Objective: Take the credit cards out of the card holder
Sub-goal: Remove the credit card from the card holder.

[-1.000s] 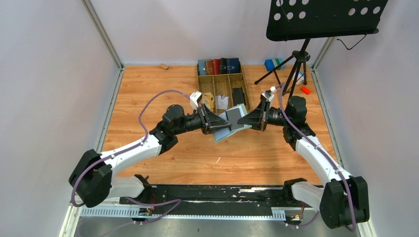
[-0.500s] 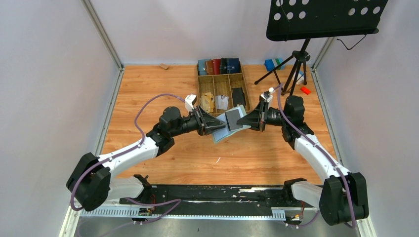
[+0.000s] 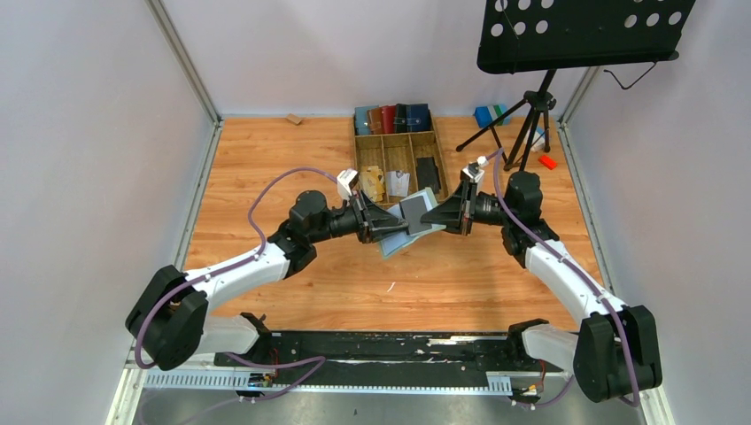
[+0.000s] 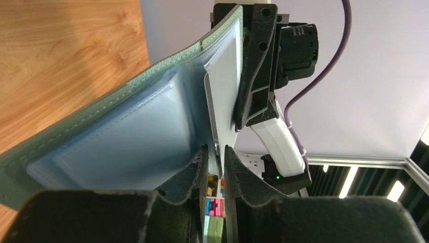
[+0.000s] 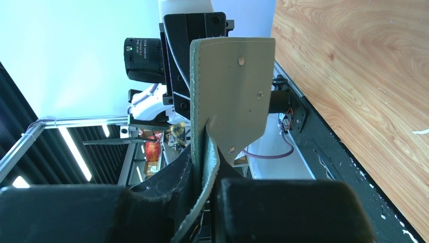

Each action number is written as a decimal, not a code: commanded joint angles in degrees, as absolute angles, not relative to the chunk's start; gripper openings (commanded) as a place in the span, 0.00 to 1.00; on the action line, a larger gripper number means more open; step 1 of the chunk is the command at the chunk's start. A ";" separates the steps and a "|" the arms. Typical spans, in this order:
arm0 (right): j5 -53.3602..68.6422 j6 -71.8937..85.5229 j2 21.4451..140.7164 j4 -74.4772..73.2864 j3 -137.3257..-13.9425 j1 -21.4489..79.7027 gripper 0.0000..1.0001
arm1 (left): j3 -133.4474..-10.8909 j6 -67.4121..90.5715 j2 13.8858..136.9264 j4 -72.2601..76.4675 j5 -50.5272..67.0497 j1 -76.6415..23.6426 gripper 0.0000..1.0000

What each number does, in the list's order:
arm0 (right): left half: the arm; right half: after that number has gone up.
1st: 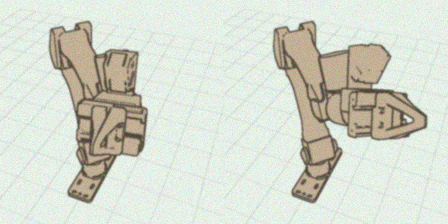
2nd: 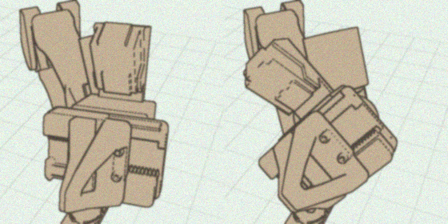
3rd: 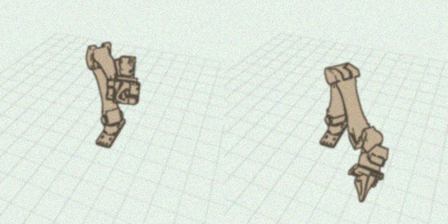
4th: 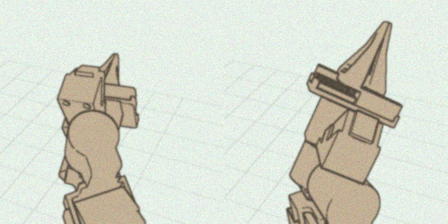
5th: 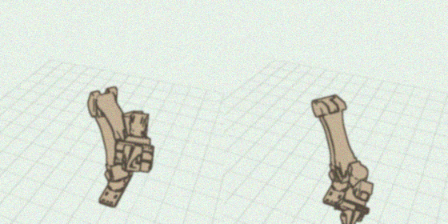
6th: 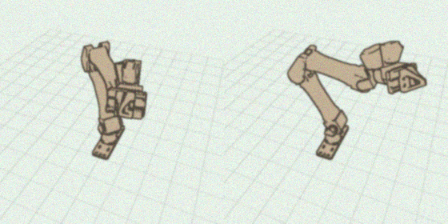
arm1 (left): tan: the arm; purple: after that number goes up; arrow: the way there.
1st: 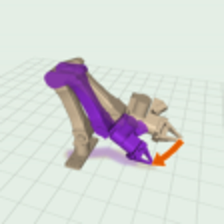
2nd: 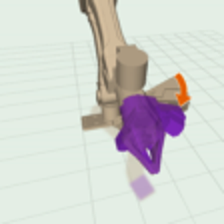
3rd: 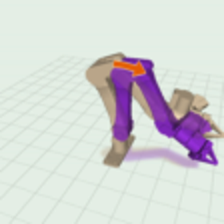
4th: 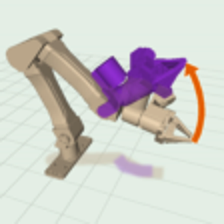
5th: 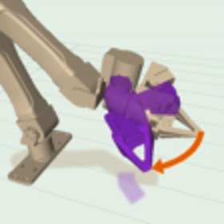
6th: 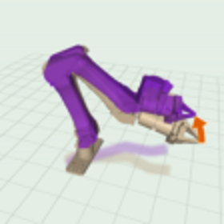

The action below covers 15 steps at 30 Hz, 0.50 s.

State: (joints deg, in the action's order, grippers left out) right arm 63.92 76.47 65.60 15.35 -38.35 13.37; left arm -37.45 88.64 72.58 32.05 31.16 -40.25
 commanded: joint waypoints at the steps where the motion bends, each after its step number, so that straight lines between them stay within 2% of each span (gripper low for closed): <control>1: 63.41 78.02 65.68 20.04 -39.60 14.09 0.12 | -37.81 90.98 72.72 38.87 31.57 -40.34 0.24; 8: 63.74 77.53 65.72 19.48 -38.94 14.24 0.09 | -36.24 94.66 73.88 46.85 30.79 -40.34 0.15; 11: 64.06 77.07 65.85 18.68 -38.81 14.24 0.09 | -36.02 94.49 73.39 46.51 30.31 -40.34 0.07; 13: 64.07 77.01 65.87 18.55 -38.76 14.24 0.12 | -35.47 94.48 72.81 46.43 29.49 -40.34 0.02; 15: 64.22 76.93 65.92 18.54 -39.03 14.16 0.22 | -34.88 94.12 71.92 45.86 28.87 -40.26 0.00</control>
State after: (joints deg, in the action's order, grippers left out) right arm 63.75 77.47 65.60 17.04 -38.35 13.76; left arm -35.38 93.80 73.93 41.89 30.59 -40.25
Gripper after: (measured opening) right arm 0.151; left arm 0.010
